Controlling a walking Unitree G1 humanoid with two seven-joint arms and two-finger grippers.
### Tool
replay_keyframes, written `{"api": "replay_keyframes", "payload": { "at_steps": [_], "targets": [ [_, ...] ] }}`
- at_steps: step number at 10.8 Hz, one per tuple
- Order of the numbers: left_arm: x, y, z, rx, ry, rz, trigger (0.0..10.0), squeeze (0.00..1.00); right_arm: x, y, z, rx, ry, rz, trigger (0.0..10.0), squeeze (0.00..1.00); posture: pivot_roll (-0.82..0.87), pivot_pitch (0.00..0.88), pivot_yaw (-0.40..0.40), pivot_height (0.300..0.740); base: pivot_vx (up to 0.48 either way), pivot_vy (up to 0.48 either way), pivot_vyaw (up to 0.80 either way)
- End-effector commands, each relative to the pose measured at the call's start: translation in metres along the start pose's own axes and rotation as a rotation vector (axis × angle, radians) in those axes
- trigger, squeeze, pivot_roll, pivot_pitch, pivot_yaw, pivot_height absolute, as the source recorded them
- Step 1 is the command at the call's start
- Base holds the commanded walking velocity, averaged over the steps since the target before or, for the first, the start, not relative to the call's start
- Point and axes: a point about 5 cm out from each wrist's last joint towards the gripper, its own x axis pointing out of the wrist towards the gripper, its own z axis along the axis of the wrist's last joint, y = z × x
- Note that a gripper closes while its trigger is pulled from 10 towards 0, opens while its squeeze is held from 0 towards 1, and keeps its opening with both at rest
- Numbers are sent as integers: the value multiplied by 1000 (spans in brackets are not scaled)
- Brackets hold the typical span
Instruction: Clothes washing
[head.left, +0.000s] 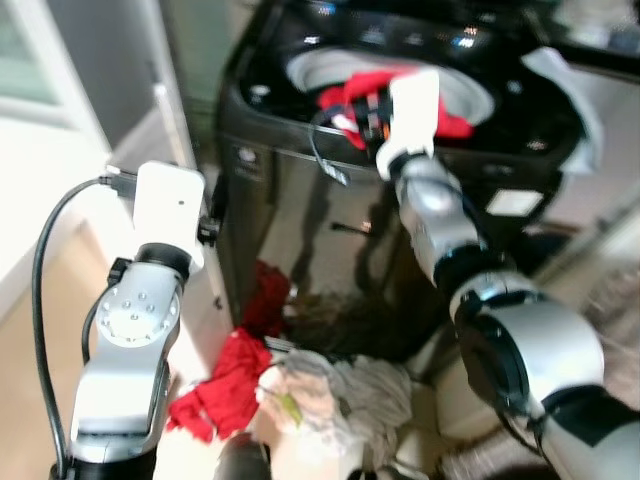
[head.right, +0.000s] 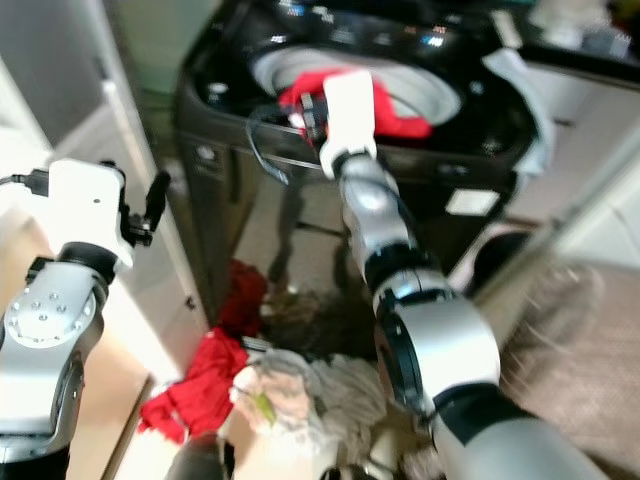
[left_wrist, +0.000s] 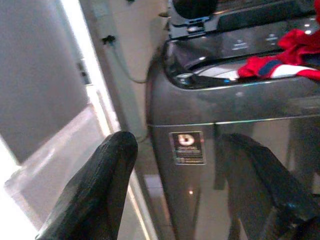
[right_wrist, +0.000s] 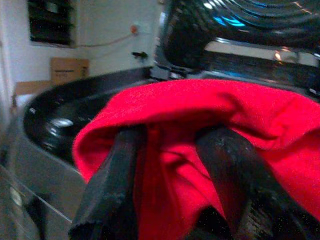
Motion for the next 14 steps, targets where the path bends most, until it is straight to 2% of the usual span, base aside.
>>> {"api": "replay_keyframes", "payload": {
  "at_steps": [1, 2, 3, 4, 5, 6, 7, 8, 9, 10, 11, 12, 13, 14],
  "targets": [
    [2, -3, 1, 2, -11, -16, 10000, 0, 0, -11, 4, 1, -13, -53, 10000, 0, 216, 24, -62, 740, 0, 0, 0],
    [3, -4, 1, 4, -13, -25, 10000, 0, 1, -17, 2, 20, 28, -91, 10000, 0, 216, 22, -58, 740, 0, 0, 0],
    [4, -5, 2, 3, -15, -36, 10000, 0, 4, -26, 0, 82, 105, -155, 10000, 647, 216, 23, -45, 740, 0, 0, 0],
    [4, -7, 3, 9, -14, -53, 10000, 0, 11, -31, 8, 178, 137, -180, 10000, 1000, 224, 30, -40, 740, 0, 0, 0],
    [1, -6, 2, 17, -10, -61, 10000, 0, 20, -37, 24, 209, 135, -212, 10000, 1000, 248, 44, -43, 740, 0, 0, 0],
    [-5, -3, 2, 31, 0, -46, 10000, 0, 27, -44, 41, 290, 121, -276, 10000, 1000, 293, 56, -60, 740, 0, 0, 0],
    [-10, 1, 2, 40, 7, -28, 10000, 0, 30, -47, 47, 367, 117, -302, 10000, 1000, 330, 68, -70, 740, 0, 0, 0],
    [-16, 7, 1, 55, 20, -3, 10000, 0, 32, -50, 51, 536, 109, -343, 10000, 1000, 360, 77, -76, 740, 0, 0, 0],
    [-25, 15, 0, 74, 43, 31, 10000, 0, 31, -57, 51, 897, 107, -462, 10000, 1000, 401, 97, -79, 740, 0, 0, 0],
    [-27, 16, 0, 81, 45, 32, 10000, 0, 30, -58, 49, 904, 126, -504, 10000, 1000, 412, 100, -79, 740, 0, 0, 0],
    [-29, 17, 3, 89, 46, 36, 10000, 0, 30, -53, 46, 857, 155, -504, 6275, 0, 434, 106, -82, 740, 0, 0, 0],
    [-32, 19, 4, 95, 49, 47, 10000, 0, 31, -49, 46, 819, 160, -475, 0, 0, 445, 110, -87, 740, 0, 0, 0],
    [-36, 23, 4, 102, 61, 66, 10000, 0, 32, -47, 48, 816, 153, -463, 0, 0, 457, 111, -89, 740, 0, 0, 0],
    [-36, 24, 5, 104, 61, 71, 10000, 0, 34, -49, 55, 766, 132, -454, 0, 0, 460, 106, -89, 740, 0, 0, 0]
  ]
}}
